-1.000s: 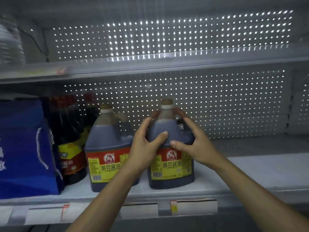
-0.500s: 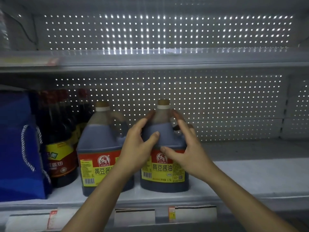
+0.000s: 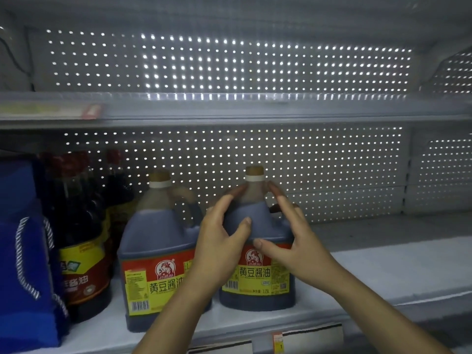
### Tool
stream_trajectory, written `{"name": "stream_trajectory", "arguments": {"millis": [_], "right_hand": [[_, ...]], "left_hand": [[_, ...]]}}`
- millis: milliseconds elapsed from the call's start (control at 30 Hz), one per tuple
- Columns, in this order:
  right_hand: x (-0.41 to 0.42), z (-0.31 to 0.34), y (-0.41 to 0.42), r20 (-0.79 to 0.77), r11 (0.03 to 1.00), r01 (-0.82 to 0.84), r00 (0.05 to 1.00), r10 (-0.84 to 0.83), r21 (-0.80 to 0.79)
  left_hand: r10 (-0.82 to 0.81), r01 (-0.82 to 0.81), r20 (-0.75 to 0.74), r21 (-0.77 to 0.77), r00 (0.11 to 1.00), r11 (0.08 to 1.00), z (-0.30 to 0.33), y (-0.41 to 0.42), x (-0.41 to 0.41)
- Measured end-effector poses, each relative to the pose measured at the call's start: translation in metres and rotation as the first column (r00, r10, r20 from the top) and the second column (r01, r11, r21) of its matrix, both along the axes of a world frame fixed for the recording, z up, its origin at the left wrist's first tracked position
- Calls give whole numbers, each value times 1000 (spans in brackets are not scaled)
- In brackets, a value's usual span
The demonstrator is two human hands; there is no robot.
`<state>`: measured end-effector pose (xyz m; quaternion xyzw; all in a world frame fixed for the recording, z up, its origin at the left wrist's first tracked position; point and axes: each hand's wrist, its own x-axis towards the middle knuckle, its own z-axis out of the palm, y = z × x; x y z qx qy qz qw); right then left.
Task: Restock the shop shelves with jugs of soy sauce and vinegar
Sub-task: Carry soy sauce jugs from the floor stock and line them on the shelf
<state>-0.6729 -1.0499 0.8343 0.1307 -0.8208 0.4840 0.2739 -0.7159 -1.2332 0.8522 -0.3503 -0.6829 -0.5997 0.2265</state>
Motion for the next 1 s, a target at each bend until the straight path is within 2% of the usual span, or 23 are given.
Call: {"name": "stream_trajectory", "arguments": {"millis": [133,233,300,400,467,667,733,833,933,1000], "right_hand": [[10,10,1,34,999,-40,999,41,-11],[30,25,4,4,998,-15,1000,15,57],[49,34,13,-20,988,44,999,-42,149],[85,38,35,-26,958,107,994,-104,268],[123,33,58,-27,923,158,987,-158,352],[264,1,161,-3,797,325,927,-376,509],[329,-13,205,21,742,381,883,-469,551],[425,-32,269,22,598,471,774,-632,648],[525,-48,326,37,402,502,590,-807,766],[585,-58,355,31,310,501,489,-872,808]], "left_hand": [[-36,36,-3,25,999,999,0,-5,1],[4,-4,-36,3,999,1000,5,-10,15],[40,-52,-124,-94,991,994,9,-8,29],[123,-225,-374,-243,919,943,7,14,57],[60,-213,-423,-324,904,922,-1,43,85],[-152,-67,-417,-466,896,882,-27,163,193],[-224,-15,-413,-501,883,865,-37,218,237],[-348,10,-455,-596,819,803,-47,304,305],[-464,10,-491,-679,737,734,-58,393,384],[-530,4,-503,-723,683,691,-67,444,432]]}}
